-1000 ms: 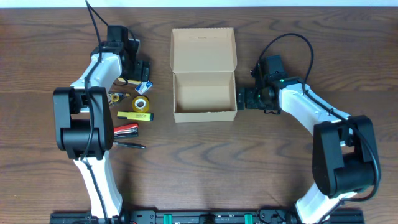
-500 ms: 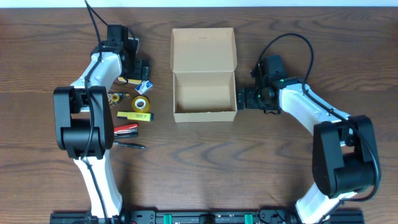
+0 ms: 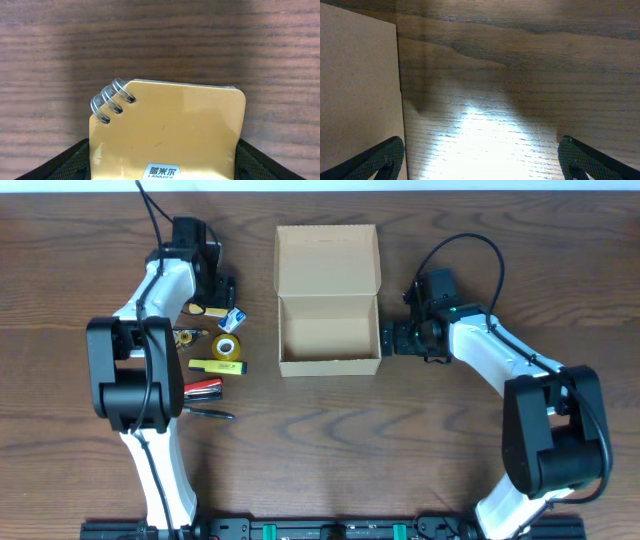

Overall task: Pack container
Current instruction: 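Lift the sticky-note pad with the left gripper and carry it over the box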

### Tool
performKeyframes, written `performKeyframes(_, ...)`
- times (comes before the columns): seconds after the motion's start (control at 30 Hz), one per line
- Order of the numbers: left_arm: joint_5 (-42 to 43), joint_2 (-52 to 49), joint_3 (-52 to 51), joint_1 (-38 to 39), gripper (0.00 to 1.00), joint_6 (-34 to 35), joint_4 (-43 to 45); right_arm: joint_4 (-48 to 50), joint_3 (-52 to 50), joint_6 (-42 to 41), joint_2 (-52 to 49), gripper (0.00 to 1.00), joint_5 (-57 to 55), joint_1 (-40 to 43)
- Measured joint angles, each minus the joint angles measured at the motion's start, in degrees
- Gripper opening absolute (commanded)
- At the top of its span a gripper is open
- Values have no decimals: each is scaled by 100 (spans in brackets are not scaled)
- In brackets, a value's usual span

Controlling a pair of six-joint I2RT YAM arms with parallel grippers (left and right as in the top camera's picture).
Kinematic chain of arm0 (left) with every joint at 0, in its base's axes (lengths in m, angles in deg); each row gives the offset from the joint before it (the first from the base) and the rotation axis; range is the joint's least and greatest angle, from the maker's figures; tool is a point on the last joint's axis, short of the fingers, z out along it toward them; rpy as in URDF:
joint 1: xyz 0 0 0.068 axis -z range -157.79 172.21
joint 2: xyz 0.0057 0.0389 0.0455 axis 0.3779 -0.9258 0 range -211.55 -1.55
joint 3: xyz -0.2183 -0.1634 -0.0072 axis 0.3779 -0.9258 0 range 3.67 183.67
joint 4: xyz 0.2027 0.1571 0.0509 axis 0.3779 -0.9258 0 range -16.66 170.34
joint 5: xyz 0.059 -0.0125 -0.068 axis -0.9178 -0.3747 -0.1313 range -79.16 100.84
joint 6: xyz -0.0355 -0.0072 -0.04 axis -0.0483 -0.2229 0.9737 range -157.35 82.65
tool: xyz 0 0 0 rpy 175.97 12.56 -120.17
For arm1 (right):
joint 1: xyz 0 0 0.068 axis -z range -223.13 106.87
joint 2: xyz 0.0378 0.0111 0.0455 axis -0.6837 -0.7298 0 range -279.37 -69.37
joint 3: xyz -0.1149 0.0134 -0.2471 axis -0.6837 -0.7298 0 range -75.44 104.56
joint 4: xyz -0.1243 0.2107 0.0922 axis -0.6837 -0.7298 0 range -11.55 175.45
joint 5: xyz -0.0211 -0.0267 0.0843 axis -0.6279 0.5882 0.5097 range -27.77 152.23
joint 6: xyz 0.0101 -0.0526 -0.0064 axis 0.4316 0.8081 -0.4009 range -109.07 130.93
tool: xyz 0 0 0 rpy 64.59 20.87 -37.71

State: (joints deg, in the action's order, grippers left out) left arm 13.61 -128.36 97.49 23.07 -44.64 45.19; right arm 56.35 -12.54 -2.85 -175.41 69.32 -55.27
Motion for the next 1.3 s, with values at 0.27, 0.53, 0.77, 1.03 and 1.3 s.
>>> performKeyframes(0.27,-68,-83,1589,0,62,0,-1478,-2,0,0,0,99,0,0)
performKeyframes(0.53,-15,-83,3654,192,58,247,-3919,7,0,0,0,99,0,0)
performKeyframes(0.77,153,-83,4798,925,59,433,-4494,0,0,0,0,99,0,0)
performKeyframes(1.03,466,-83,4931,1198,59,452,-4450,0,0,0,0,99,0,0)
performKeyframes(1.3,584,-83,4933,1215,61,446,-4942,0,0,0,0,99,0,0)
